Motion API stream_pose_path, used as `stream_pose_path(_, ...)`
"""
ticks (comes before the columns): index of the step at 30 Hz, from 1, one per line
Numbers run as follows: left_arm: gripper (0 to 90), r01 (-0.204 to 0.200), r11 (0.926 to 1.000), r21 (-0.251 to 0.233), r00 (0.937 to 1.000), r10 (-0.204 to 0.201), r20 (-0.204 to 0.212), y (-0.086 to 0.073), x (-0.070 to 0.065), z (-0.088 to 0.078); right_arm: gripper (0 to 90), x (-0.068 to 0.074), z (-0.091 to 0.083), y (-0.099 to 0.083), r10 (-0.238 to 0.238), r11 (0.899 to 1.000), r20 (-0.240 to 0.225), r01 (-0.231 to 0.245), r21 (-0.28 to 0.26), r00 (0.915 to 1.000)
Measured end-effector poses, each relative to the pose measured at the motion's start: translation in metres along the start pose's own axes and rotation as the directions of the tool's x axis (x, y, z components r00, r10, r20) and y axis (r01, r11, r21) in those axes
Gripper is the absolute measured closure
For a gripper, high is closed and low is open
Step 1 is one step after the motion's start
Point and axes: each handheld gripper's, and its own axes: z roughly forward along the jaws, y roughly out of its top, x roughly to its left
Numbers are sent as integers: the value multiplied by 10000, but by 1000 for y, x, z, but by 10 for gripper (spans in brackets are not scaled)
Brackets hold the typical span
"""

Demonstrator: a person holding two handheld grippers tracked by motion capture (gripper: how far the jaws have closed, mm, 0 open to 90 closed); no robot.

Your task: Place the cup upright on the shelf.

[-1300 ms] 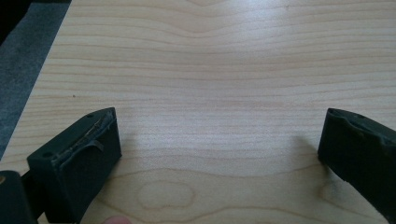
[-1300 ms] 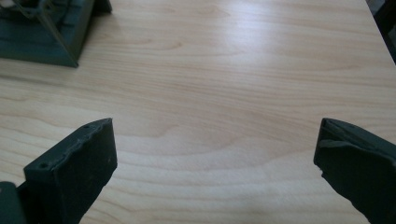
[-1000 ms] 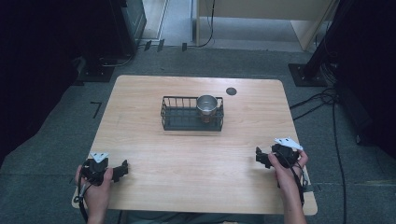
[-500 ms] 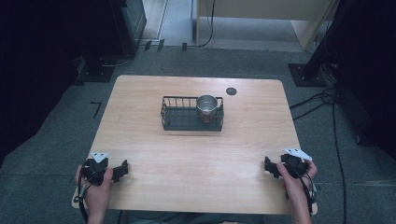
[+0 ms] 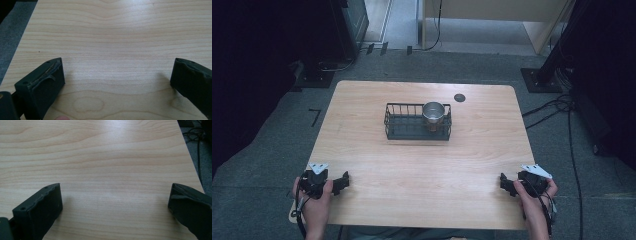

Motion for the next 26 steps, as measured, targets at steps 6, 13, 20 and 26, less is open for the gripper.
stream_pose_path(6,0,0,10000,-5,10000,0,0,0,0,0,0,-2,-4,-4,-234,9997,-278,235,17,9993)
stream_pose_path(13,0,3,10000,-10,10000,-3,3,0,0,0,0,-3,-6,-6,-328,9995,-341,328,-5,9989)
stream_pose_path(20,0,3,10000,-9,10000,-3,3,0,0,0,0,-2,-6,-6,-216,9998,-255,217,13,9994)
stream_pose_path(26,0,-1,10000,-4,10000,1,0,0,0,0,0,-2,-6,-6,-216,9998,-253,217,14,9994)
